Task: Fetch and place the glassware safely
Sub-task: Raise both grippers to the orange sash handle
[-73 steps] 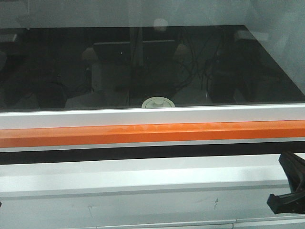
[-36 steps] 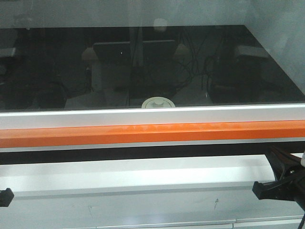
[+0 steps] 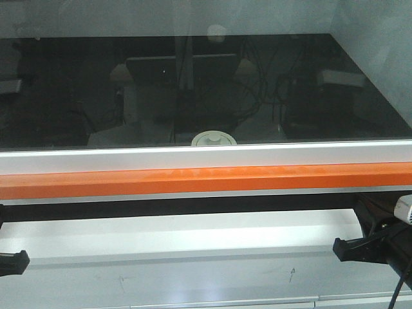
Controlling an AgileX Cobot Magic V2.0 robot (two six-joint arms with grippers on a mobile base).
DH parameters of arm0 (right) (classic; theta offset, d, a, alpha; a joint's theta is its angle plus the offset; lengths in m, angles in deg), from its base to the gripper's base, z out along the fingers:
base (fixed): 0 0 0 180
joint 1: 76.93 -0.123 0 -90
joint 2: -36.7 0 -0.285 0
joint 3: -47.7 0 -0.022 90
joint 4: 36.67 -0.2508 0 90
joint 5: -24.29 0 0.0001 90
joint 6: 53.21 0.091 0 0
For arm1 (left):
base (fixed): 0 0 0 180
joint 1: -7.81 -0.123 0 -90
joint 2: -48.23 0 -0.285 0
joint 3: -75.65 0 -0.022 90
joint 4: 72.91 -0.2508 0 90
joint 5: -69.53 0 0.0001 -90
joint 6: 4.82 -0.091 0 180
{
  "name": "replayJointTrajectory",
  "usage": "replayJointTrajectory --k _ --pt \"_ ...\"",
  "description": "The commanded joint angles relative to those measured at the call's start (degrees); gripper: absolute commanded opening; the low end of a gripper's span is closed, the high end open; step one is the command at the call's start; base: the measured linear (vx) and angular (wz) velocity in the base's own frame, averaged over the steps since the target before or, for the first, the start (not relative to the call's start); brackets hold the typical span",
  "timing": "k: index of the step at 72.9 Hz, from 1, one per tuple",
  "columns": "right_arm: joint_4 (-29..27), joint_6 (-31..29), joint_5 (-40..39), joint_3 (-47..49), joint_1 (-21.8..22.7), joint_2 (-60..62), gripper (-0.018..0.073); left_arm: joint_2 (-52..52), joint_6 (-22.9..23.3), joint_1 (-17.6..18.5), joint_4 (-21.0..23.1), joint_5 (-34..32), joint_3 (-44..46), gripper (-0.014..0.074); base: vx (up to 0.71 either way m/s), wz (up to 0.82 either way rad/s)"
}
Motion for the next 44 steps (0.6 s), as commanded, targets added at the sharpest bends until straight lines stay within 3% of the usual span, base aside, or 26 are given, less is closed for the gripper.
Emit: replayJointTrajectory --k 1,27,44 --pt "0.00 -0.30 -6.73 1.49 0.08 -0.61 -0.0001 -0.92 0.26 0.37 0.61 -6.43 1.54 -0.0007 0.00 0.00" --pt "0.00 -0.30 -10.30 1.49 0.08 -1.38 -0.0001 -5.16 -0.17 0.37 0.61 -10.87 1.54 -0.0007 0.00 0.00" --pt "-2.95 -0.36 -10.50 1.49 0.08 -1.38 -0.0001 -7.74 -0.14 0.37 0.61 -12.60 1.54 -0.0007 0.00 0.00"
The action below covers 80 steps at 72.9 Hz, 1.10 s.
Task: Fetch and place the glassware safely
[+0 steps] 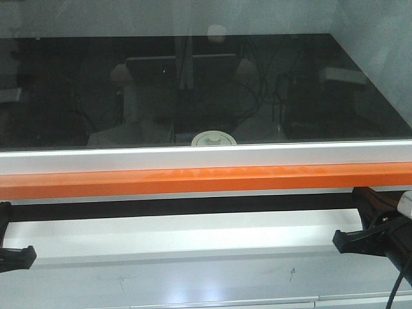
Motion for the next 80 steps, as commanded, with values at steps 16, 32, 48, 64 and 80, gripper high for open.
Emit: replayJointTrajectory --k 16,32,48,64,80 --pt "-1.06 -1.27 -6.17 1.49 0.08 0.31 -0.0001 -0.92 -1.11 0.37 0.67 -7.93 1.54 -0.0007 0.00 0.00" --pt "-1.00 -4.74 -6.17 1.49 0.08 0.31 -0.0001 -0.92 -1.49 0.37 0.67 -8.47 1.54 -0.0007 0.00 0.00" --pt "-1.00 -6.38 -6.48 1.49 0.08 0.31 -0.0001 -0.92 -2.87 0.37 0.67 -9.29 1.59 -0.0007 0.00 0.00" --pt "-1.00 -6.92 -6.59 1.49 0.08 0.31 -0.0001 -0.92 -2.87 0.37 0.67 -11.36 1.59 -0.0007 0.00 0.00" --pt "-1.00 -8.01 -9.36 1.49 0.08 0.31 -0.0001 -0.92 -2.99 0.37 0.67 -12.13 1.59 -0.0007 0.00 0.00"
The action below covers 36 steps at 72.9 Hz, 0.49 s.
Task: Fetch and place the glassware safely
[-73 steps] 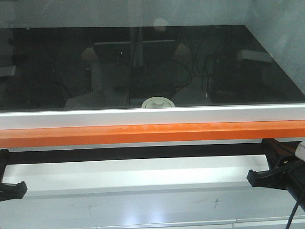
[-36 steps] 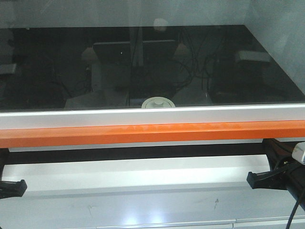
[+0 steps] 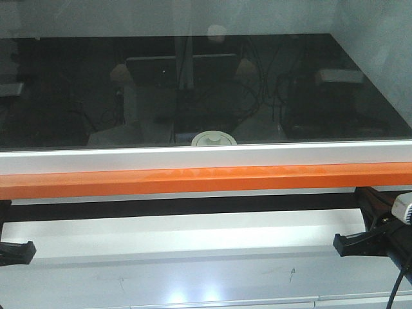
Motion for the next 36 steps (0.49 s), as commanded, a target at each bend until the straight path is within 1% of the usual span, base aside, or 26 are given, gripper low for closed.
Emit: replayJointTrajectory --k 1,13,20,36 --pt "0.08 -0.99 -9.17 1.49 0.08 0.31 -0.0001 0.35 -0.10 0.37 0.67 -6.55 1.59 -0.0007 0.00 0.00" --pt "0.08 -0.86 -9.70 1.49 0.08 0.31 -0.0001 0.35 -0.10 0.37 0.67 -8.00 1.59 -0.0007 0.00 0.00" --pt "0.08 -0.48 -11.60 1.49 0.08 0.31 -0.0001 0.35 -0.10 0.37 0.67 -8.42 1.59 -0.0007 0.00 0.00" --pt "0.08 5.12 -14.81 1.49 0.08 0.31 -0.0001 0.35 0.52 0.37 0.61 -9.27 1.59 -0.0007 0.00 0.00"
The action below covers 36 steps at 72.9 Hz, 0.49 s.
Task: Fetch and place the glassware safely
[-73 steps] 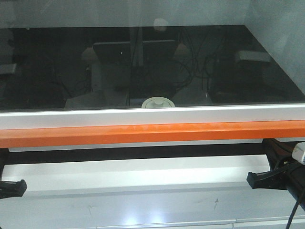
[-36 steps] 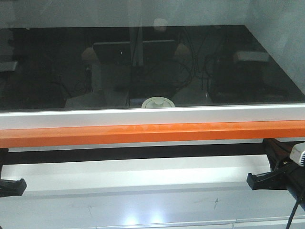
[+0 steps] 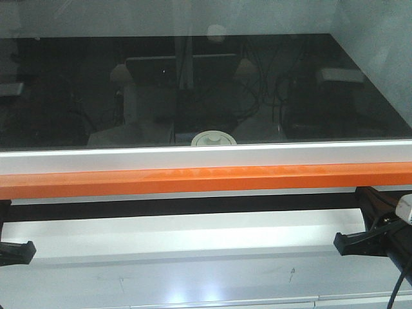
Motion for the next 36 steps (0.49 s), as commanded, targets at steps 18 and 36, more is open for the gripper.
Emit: replayJointTrajectory --k 18,36 --pt "0.55 2.38 -15.53 2.14 0.08 0.79 -0.0001 0.49 0.65 0.37 0.49 -9.67 1.54 -0.0007 0.00 0.00" --pt "0.69 -0.77 -15.70 2.14 0.08 0.99 -0.0001 0.45 0.65 0.37 0.49 -9.88 1.54 -0.0007 0.00 0.00"
